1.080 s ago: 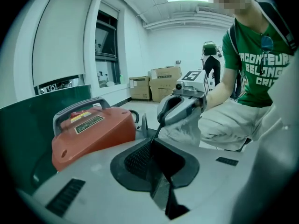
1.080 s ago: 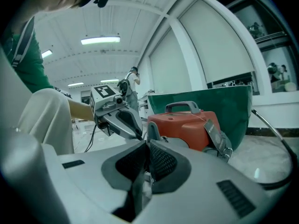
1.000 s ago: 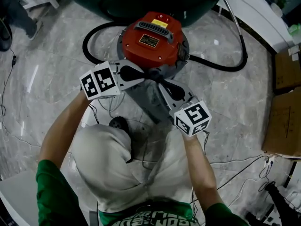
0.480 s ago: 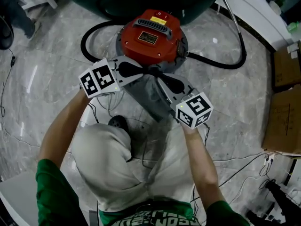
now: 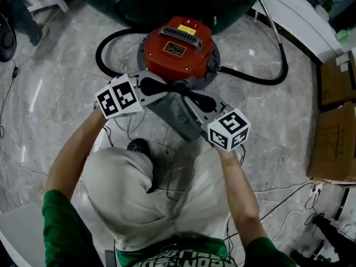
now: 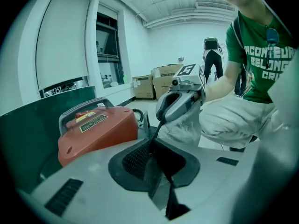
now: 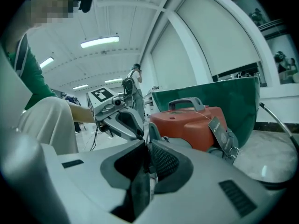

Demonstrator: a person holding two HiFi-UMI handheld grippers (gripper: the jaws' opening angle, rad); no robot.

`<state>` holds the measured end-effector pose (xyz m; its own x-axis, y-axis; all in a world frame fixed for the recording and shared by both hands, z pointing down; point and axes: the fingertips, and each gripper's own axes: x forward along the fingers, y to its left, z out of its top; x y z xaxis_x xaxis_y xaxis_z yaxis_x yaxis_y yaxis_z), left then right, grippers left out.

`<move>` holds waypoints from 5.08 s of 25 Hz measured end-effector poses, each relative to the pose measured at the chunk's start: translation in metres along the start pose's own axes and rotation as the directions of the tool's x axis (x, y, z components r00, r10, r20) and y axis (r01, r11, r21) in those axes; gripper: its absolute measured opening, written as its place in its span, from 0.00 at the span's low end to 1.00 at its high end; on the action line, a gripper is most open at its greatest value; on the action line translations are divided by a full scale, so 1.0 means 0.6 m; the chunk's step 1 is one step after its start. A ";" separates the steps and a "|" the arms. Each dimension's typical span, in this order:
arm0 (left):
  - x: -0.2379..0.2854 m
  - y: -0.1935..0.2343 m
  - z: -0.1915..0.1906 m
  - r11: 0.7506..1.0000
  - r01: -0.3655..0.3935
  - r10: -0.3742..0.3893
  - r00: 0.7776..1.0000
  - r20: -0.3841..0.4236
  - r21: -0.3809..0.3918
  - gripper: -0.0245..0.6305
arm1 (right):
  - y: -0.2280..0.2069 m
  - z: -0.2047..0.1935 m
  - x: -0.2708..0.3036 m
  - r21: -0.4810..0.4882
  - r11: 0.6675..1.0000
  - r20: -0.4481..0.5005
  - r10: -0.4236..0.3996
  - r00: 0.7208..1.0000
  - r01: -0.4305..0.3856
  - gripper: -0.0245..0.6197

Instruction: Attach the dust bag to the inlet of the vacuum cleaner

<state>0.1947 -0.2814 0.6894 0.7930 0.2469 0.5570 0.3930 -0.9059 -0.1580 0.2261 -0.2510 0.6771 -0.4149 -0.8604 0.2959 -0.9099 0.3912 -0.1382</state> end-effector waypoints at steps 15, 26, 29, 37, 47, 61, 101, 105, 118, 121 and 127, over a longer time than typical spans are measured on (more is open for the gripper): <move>-0.046 0.011 0.023 0.993 -0.111 0.113 0.993 0.033 -0.044 0.09 | 0.002 0.049 -0.037 -0.053 0.995 0.042 -0.080 0.996 0.082 0.18; -0.046 0.001 0.038 0.990 -0.128 0.133 0.986 0.101 -0.051 0.07 | 0.010 0.054 -0.029 -0.090 0.994 0.024 -0.060 0.998 0.062 0.05; -0.049 0.012 0.032 0.992 -0.115 0.121 0.982 0.144 -0.053 0.05 | 0.007 0.054 -0.018 -0.093 0.993 0.016 -0.073 0.997 0.074 0.05; -0.096 0.066 0.056 0.969 -0.017 0.081 0.963 0.256 -0.245 0.04 | 0.008 0.131 -0.031 -0.067 0.992 -0.052 -0.106 0.993 0.103 0.05; -0.289 0.082 0.319 0.900 -0.036 0.146 0.964 0.222 -0.435 0.04 | 0.100 0.414 -0.122 0.123 0.983 -0.075 -0.128 0.989 0.137 0.05; -0.647 -0.156 0.886 0.797 -0.172 0.371 0.896 0.246 -0.579 0.04 | 0.389 0.906 -0.546 0.024 0.995 0.053 -0.094 0.994 0.093 0.05; -0.904 -0.642 0.847 0.702 -0.269 0.587 0.742 0.323 -0.659 0.04 | 0.844 0.786 -0.691 -0.024 0.991 -0.107 -0.136 0.985 0.134 0.05; -0.922 -0.665 0.822 0.667 -0.247 0.602 0.735 0.312 -0.703 0.04 | 0.866 0.774 -0.688 0.006 0.989 -0.100 -0.143 0.985 0.145 0.05; -0.942 -0.682 0.808 0.674 -0.226 0.585 0.745 0.321 -0.704 0.04 | 0.893 0.776 -0.664 0.013 0.986 -0.076 -0.162 0.984 0.164 0.05; -0.944 -0.675 0.807 0.670 -0.224 0.585 0.747 0.317 -0.708 0.04 | 0.886 0.778 -0.663 0.025 0.985 -0.073 -0.169 0.983 0.171 0.05; -0.940 -0.671 0.804 0.662 -0.228 0.583 0.755 0.300 -0.714 0.04 | 0.878 0.777 -0.665 0.038 0.983 -0.069 -0.175 0.982 0.177 0.05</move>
<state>-0.1861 0.1099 0.0456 0.9675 -0.2387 0.0836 -0.2528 -0.9019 0.3503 -0.0866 0.1462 0.0458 -0.2489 -0.8908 0.3802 -0.9683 0.2198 -0.1190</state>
